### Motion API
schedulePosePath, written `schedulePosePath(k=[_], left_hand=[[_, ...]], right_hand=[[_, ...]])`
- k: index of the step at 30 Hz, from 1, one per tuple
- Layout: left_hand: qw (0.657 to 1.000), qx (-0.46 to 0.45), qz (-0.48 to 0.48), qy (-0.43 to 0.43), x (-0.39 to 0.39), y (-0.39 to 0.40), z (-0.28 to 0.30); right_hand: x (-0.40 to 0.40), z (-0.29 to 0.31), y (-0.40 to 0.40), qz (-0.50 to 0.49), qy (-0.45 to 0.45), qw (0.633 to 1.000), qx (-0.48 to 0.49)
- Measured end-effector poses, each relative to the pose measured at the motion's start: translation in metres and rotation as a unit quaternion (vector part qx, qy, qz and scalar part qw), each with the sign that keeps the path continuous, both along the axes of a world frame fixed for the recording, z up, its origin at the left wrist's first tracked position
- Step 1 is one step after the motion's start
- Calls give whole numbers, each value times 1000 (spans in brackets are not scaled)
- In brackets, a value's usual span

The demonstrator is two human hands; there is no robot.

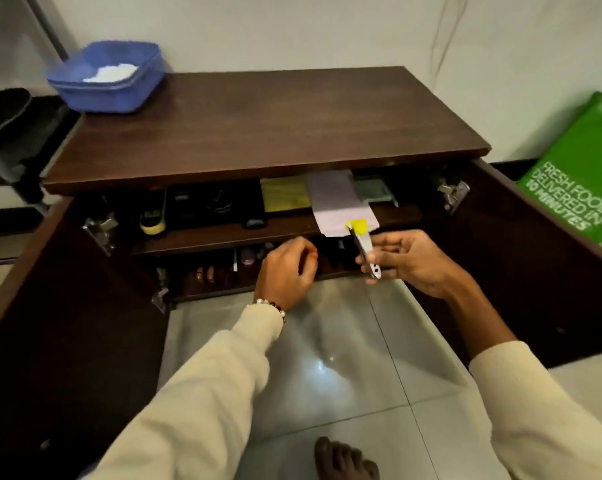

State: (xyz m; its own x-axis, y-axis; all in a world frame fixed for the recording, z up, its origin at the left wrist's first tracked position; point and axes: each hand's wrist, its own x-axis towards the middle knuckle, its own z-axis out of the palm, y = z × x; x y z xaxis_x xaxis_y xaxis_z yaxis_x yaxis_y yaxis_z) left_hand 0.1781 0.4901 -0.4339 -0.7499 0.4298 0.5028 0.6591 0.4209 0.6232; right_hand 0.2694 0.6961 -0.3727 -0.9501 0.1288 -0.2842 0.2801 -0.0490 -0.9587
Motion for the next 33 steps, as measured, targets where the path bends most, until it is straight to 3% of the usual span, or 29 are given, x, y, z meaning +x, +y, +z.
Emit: schedulePosePath(k=[5, 8, 10, 12, 21, 33], left_hand=[[980, -72, 30, -183, 12, 23, -67], [965, -98, 53, -235, 10, 40, -93], [957, -104, 65, -265, 5, 51, -108], [948, -110, 77, -289, -3, 62, -121], [950, -99, 91, -280, -47, 97, -146], [949, -101, 91, -286, -53, 82, -140]], right_hand=[[-5, -65, 25, -75, -174, 976, 106], [-29, -99, 37, -137, -216, 945, 204], [-46, -119, 50, -147, -223, 915, 302], [-63, -136, 61, -139, -227, 902, 339], [-131, -179, 72, -144, -192, 824, 513], [-130, -185, 57, -187, -142, 809, 539]])
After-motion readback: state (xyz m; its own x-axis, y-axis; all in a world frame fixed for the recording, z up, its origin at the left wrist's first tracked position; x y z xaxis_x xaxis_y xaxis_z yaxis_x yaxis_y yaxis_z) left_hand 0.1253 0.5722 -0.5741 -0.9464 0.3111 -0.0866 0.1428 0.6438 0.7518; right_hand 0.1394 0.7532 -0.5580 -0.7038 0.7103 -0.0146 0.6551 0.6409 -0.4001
